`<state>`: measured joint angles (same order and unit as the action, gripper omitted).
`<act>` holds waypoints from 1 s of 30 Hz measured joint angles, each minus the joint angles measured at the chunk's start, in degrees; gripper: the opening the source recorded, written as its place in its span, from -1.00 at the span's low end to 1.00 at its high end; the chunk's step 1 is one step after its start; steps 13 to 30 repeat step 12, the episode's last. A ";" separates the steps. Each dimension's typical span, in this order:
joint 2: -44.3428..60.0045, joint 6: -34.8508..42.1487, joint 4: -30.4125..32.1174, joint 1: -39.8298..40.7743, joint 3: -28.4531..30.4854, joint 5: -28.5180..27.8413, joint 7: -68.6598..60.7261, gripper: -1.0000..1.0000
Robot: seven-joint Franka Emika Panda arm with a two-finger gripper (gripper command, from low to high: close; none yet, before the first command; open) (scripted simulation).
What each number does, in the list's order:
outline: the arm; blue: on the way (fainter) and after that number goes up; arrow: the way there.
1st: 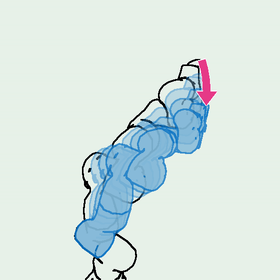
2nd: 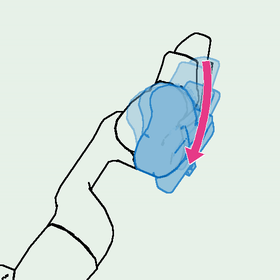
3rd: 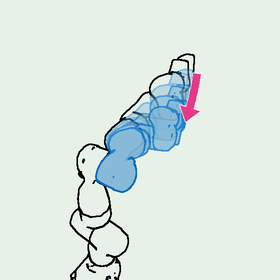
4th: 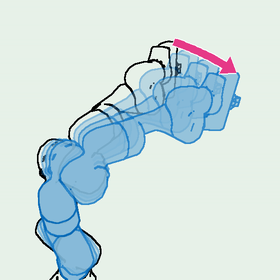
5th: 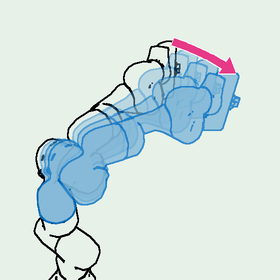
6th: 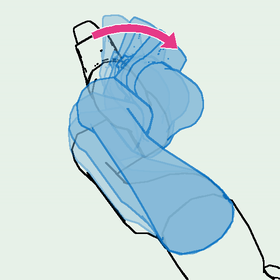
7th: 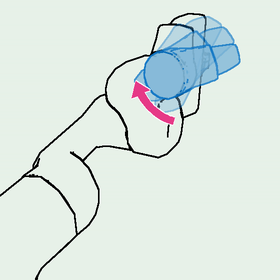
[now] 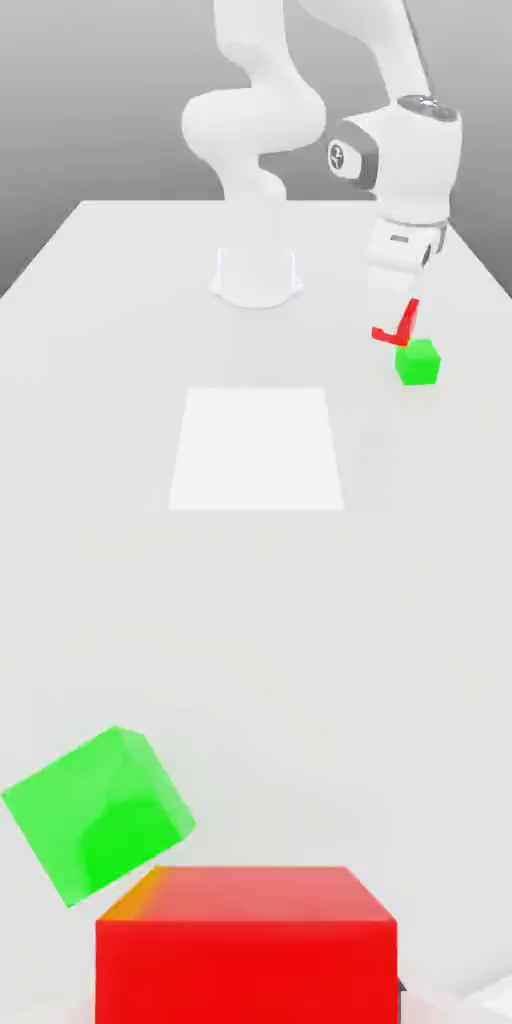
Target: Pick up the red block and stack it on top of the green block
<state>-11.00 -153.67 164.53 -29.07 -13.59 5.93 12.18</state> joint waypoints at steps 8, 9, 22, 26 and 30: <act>11.43 -10.49 -0.70 0.26 -1.60 -6.82 5.19 1.00; 11.43 -10.49 -0.70 0.52 -1.60 -6.82 5.19 1.00; 11.43 -10.49 -0.70 1.07 -1.60 -6.82 5.19 1.00; 11.43 -10.49 -0.70 1.07 -1.60 -6.82 5.19 1.00; 11.43 -10.49 -0.70 1.07 -1.60 -6.82 5.19 1.00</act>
